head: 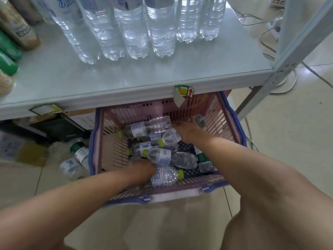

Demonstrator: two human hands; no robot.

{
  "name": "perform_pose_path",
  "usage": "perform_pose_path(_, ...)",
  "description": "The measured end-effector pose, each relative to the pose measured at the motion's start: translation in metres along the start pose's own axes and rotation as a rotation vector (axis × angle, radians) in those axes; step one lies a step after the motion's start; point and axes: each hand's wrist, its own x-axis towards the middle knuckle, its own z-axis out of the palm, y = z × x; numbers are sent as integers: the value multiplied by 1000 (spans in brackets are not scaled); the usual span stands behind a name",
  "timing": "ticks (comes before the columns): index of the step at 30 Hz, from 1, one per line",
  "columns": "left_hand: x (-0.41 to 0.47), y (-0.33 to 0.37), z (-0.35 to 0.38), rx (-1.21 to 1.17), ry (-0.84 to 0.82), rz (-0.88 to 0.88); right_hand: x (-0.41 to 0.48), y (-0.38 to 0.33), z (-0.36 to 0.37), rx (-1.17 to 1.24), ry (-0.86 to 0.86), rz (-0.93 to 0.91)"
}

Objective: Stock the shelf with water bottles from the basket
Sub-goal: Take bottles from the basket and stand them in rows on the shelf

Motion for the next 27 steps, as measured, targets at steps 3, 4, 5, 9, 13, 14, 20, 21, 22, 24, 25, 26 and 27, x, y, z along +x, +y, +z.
perform_pose_path(3, 1, -6, 4, -100, 83, 48, 7, -5, 5, -43, 52, 50)
perform_pose_path(4, -2, -9, 0, -148, 81, 49, 5, -7, 2, -42, 48, 41)
perform_pose_path(5, -1, -14, 3, -211, 89, 63, 3, -7, -3, -31, 16, 27)
perform_pose_path(9, -7, -20, 7, -364, 137, 78, -12, 1, -25, 133, -46, -41)
perform_pose_path(13, -41, -28, -28, -463, 231, 144, -41, 14, -69, 317, -152, -137)
perform_pose_path(14, -52, -32, -40, -528, 245, 165, -50, 18, -80, 347, -150, -152)
perform_pose_path(20, -120, -70, -92, -715, 285, 258, -90, 38, -126, 466, 13, -158)
perform_pose_path(21, -129, -74, -96, -752, 299, 269, -96, 43, -131, 518, 28, -156)
perform_pose_path(22, -136, -78, -97, -786, 312, 279, -106, 47, -137, 567, 52, -167)
perform_pose_path(24, -141, -84, -95, -813, 343, 281, -122, 54, -148, 665, 98, -218)
perform_pose_path(25, -142, -85, -94, -816, 358, 289, -127, 57, -153, 728, 102, -257)
perform_pose_path(26, -141, -86, -94, -810, 370, 296, -134, 59, -158, 786, 100, -294)
perform_pose_path(27, -141, -86, -94, -804, 385, 302, -139, 60, -164, 834, 116, -327)
